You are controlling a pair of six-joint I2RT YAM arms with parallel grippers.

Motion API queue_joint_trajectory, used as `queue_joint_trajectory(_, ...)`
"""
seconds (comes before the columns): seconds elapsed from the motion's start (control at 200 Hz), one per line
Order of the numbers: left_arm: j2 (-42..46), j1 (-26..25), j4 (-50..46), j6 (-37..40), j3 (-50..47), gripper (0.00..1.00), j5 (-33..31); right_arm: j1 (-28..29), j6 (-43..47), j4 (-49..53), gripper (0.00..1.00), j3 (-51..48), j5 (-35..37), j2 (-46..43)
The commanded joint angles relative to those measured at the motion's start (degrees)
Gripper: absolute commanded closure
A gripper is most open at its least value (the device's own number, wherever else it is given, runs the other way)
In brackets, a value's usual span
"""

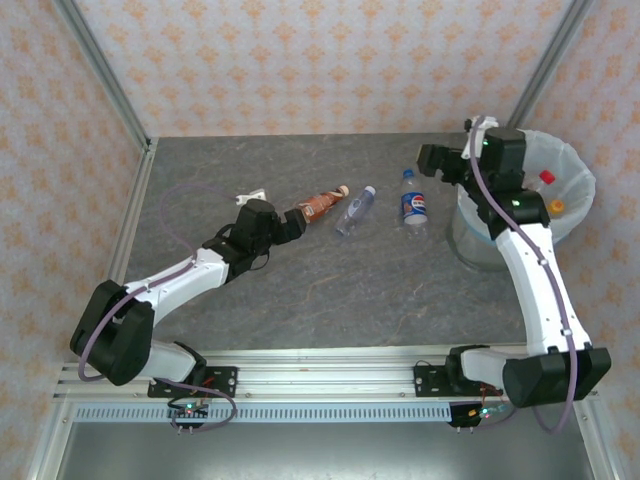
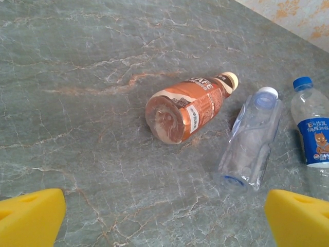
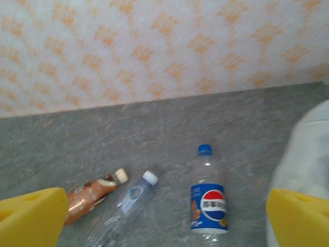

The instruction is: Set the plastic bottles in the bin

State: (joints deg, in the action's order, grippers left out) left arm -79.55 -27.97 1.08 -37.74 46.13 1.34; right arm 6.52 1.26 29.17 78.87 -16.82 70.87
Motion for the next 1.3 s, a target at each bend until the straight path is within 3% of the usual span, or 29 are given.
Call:
queue_joint_trajectory(0.0,0.5,0.6,-1.9,-0.5,0.7,0.0,0.8,4.2,-1.2,2.9,0.01,2.2,1.6,3.4)
queue_joint_trajectory(0.19,0.9,0.6,-2.8,-0.2,0.1,0.0,0.5,10.3,-0.1,3.7,0.01,3.4,8.4,9.2)
queue_joint_trajectory(0.505,1.1,0.5,-3.1,-0.1,0.0,0.0,0.1,13.6,-7.4,2.9,0.01,6.9,7.9,18.6)
queue_joint_trajectory(0.726,1.2,0.5,-3.8,0.0,-0.3,0.0,-0.3,18.4,-5.0,3.7,0.01,9.1,19.3,24.9)
queue_joint_trajectory(0.961,1.2,0.6,-4.5,0.4,-0.1,0.0,-0.9,18.4,-5.2,8.0,0.01,13.0,25.8,33.0)
queue_joint_trajectory(1.296,2.3,0.6,-6.3,0.8,0.0,0.0,-2.0,14.8,-5.1,20.0,0.03,27.7,35.5,48.0)
